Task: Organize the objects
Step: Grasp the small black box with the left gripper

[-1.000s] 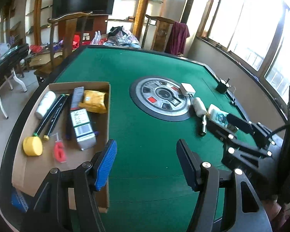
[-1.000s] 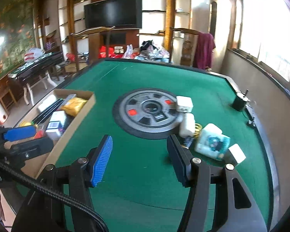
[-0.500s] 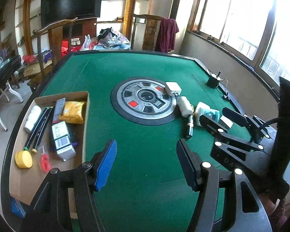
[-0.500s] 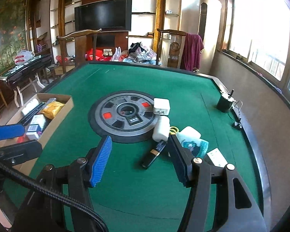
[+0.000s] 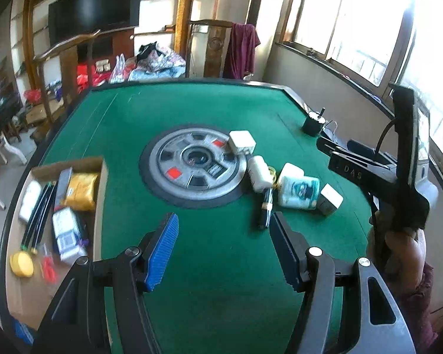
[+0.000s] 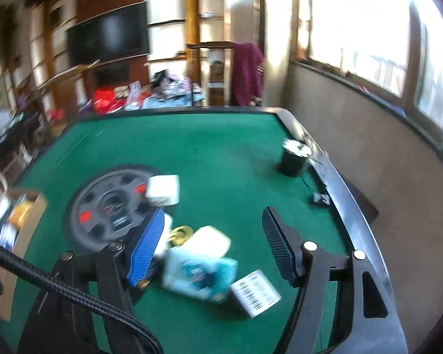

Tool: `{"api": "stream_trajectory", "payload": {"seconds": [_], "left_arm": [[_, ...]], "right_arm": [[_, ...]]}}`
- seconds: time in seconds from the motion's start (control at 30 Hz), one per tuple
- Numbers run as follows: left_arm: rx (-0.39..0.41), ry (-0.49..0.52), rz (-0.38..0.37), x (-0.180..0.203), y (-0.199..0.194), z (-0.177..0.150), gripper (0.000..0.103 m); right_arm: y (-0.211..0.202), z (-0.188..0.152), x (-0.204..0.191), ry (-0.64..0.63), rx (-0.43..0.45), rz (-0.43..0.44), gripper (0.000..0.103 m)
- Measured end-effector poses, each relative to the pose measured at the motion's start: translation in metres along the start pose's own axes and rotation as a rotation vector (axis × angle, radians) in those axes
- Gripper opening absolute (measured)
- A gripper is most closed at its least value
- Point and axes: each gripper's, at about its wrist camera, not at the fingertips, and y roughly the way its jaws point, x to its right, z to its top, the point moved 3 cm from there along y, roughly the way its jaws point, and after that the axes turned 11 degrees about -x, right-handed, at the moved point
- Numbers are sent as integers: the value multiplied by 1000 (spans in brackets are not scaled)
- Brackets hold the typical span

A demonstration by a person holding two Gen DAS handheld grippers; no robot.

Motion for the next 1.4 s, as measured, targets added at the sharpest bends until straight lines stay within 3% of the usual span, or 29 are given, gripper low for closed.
{"api": "stream_trajectory", "payload": {"seconds": [0.27,0.43,0.6,0.7,0.77,0.83,0.9,1.3,1.4], "left_arm": [[-76,89,22,39,86,31,58],[-137,175,39,67,142,22,57],[-155,217,80,79,169,21,57],[-156,212,82,78,172,21,56],[-162,192,59,74,171,21,47],[-153,194,70,72,169,21,25],[-152,206,82,70,166,19,14],[-164,119,77,17,118,-28,14],[-152,112,109,6,108,-42,14]], "right_arm": [[27,-9,58,176,-30,60,68],[35,-9,68,214,-52,65,68],[41,-9,65,197,-65,51,68],[42,-9,64,189,-64,52,68],[44,-9,62,182,-67,52,68],[45,-10,61,179,-71,56,68],[48,-11,61,182,-81,58,68],[58,-20,38,118,-121,94,68],[60,-24,25,84,-139,116,68]]}}
